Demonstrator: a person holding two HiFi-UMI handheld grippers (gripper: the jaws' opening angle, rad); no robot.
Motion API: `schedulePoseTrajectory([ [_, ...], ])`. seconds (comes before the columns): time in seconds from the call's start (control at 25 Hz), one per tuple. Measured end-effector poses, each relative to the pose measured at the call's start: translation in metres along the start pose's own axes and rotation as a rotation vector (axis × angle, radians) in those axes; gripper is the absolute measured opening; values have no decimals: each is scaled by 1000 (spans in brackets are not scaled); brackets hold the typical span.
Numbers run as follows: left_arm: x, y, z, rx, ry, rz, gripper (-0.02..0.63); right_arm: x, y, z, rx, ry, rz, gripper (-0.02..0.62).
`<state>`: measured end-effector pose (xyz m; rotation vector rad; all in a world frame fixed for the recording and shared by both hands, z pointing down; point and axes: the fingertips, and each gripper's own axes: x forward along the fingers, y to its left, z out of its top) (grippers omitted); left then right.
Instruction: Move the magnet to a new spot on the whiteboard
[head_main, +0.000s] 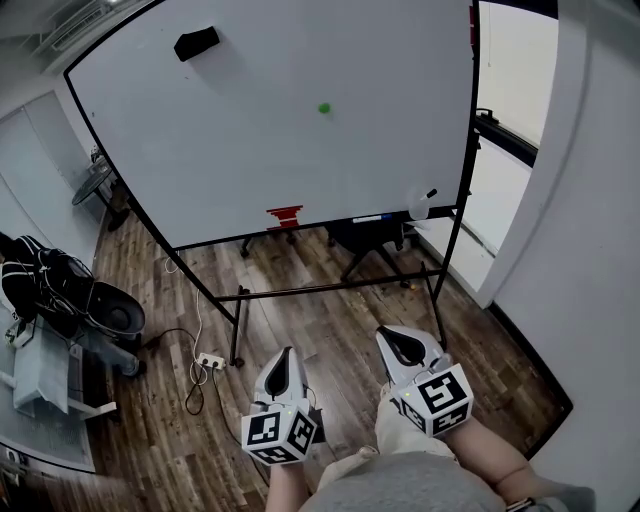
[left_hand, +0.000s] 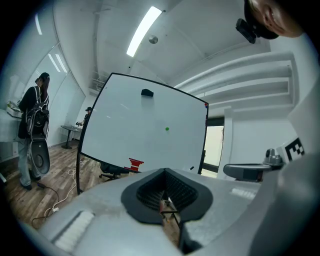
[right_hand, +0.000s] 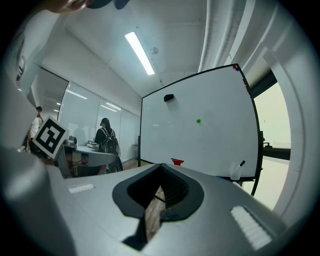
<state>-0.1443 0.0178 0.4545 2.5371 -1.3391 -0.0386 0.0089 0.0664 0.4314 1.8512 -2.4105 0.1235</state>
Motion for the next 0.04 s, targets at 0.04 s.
schedulePoseTrajectory([
  [0.04, 1, -1, 1, 1, -1, -1, 5, 0, -1, 1, 0, -1, -1, 0],
])
